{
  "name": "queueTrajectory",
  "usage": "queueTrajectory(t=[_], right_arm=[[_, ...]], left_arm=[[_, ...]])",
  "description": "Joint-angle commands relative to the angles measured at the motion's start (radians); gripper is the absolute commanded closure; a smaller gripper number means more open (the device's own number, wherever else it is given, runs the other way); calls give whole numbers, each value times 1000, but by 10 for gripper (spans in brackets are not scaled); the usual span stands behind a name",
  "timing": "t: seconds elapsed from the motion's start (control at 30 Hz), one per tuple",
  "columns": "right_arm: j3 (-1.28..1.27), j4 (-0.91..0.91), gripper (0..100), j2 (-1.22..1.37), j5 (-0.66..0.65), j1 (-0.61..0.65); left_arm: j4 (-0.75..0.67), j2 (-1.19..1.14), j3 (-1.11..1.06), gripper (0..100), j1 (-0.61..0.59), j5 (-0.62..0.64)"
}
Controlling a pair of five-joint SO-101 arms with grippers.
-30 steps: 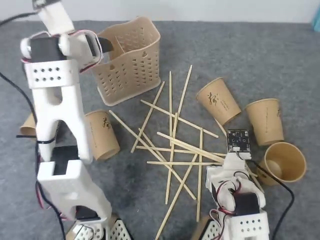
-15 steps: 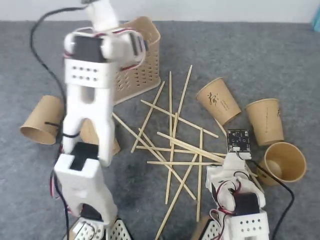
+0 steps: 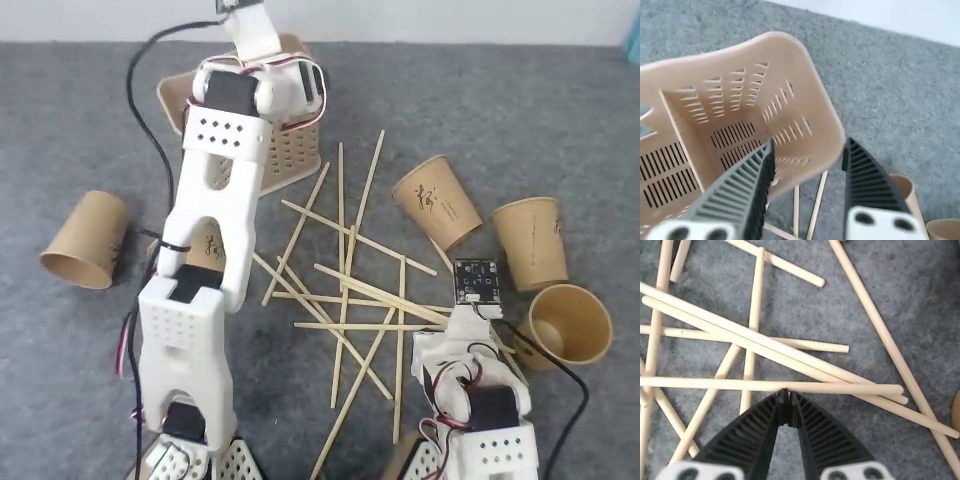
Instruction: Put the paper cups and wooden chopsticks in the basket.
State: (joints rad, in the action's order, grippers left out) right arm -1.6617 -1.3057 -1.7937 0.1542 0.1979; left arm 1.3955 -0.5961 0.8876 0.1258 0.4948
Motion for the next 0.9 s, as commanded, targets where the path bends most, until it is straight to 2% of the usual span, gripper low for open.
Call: queueTrajectory(t=[0.0,0.17,0.37,0.57,0.63,0.87], right_arm=[[-20,-2,992,-19,3,-13],[-20,-2,992,-19,3,-13],[-20,-2,992,-19,3,-13],[-20,-2,992,-19,3,-13],[-20,-2,992,-19,3,-13],[-20,-2,992,-19,3,-13]], left_arm=[[-8,-6,24,797,-11,11],[92,-8,15,810,0,-6],[230,-8,15,997,9,-141],[358,3,24,988,6,-149],[362,14,18,989,6,-160],[362,204,-145,989,31,-334]])
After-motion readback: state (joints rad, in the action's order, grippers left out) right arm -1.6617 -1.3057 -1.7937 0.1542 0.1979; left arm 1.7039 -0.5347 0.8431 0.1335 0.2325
